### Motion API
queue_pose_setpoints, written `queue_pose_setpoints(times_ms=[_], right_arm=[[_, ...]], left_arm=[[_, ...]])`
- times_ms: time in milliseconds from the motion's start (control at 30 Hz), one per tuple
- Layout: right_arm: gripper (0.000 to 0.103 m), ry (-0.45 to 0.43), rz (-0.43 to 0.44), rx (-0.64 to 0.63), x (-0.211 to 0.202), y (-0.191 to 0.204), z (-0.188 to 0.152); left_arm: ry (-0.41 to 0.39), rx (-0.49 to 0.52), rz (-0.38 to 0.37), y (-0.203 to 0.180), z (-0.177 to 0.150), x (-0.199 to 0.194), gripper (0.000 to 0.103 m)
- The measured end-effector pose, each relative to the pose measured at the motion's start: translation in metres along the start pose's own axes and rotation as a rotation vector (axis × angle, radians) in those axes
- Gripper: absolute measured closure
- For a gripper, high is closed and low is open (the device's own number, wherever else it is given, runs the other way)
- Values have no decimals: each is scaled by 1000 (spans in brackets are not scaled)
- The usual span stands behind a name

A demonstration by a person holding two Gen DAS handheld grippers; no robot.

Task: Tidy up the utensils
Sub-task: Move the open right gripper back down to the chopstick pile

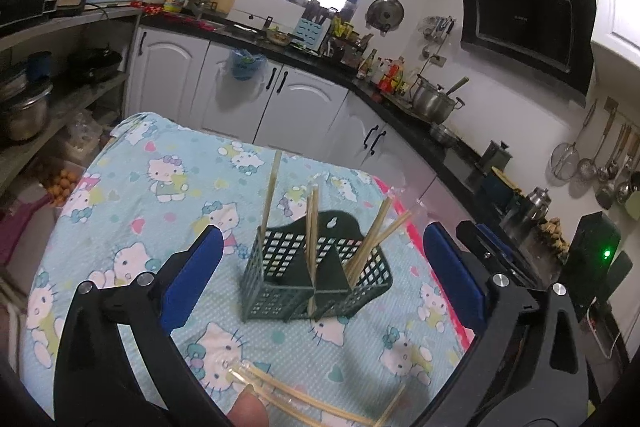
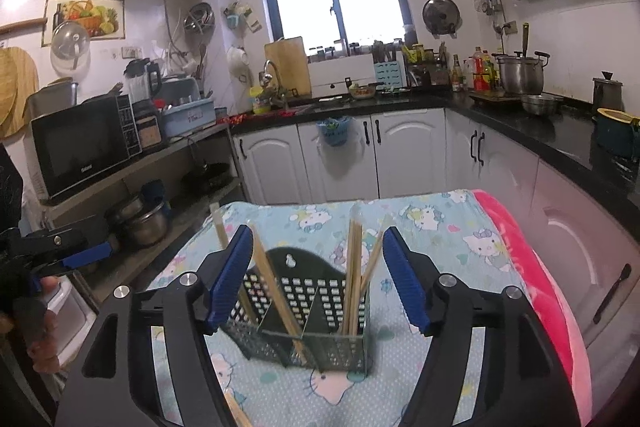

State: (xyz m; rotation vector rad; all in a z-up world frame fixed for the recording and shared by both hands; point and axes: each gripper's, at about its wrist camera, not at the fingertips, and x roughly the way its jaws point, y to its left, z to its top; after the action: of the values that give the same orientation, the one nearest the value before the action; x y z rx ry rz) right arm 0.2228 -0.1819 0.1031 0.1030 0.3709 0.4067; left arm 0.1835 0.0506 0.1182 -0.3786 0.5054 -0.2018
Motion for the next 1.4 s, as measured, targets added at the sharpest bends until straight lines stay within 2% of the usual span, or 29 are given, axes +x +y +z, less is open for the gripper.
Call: queue_pose_setpoints(times_ms=[200,833,1400], right_arm=[[32,37,18,-32,-8,11,-9],[31,190,71,-135,-14,33,-55],[31,316,160,-231,-21,59,-103]], left_arm=[[20,-5,20,6,-14,-8,11],[148,-58,105,40,-63,2,11],[236,-84,123,51,-93,10,11]])
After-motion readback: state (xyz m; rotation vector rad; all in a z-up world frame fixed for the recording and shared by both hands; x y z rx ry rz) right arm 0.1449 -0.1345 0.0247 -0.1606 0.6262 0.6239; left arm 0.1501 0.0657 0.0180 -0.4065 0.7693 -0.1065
